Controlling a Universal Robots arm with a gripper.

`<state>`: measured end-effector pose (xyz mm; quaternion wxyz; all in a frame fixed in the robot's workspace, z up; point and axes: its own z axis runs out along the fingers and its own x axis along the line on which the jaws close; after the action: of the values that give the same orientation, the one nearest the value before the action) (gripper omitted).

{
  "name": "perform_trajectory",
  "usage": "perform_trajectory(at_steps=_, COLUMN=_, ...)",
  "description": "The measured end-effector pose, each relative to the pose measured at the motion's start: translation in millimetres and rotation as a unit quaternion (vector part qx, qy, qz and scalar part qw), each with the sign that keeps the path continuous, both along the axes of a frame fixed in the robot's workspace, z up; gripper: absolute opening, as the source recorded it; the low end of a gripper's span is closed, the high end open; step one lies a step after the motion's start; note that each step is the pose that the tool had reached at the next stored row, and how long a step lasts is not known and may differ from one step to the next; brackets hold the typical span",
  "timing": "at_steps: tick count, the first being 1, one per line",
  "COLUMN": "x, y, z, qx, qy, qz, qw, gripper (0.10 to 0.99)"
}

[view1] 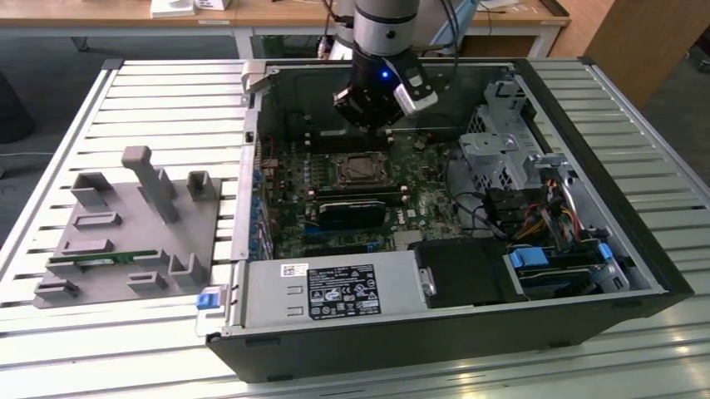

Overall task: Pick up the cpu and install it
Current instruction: 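Install the second cpu locking lever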

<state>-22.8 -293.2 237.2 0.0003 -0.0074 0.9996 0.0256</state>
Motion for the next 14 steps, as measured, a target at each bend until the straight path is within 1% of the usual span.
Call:
perform_trajectory(at_steps=2, x=0.0, y=-0.1, z=5.0, qx=0.0000, qy=0.0000, qz=0.000, qw=1.0000, gripper=0.106)
perform_trajectory(at_steps=4, x=0.0, y=-1.5, z=5.6, qx=0.0001, qy=0.0000, qz=0.000, qw=1.0000, gripper=0.106)
perform_trajectory(at_steps=11, x=0.0, y=-19.4, z=5.6, qx=0.0003, qy=0.0001, qz=0.000, qw=1.0000, gripper=0.106)
perform_trajectory(at_steps=14, x=0.0, y=-28.2, z=5.6, qx=0.0002, qy=0.0001, qz=0.000, qw=1.0000, gripper=0.106)
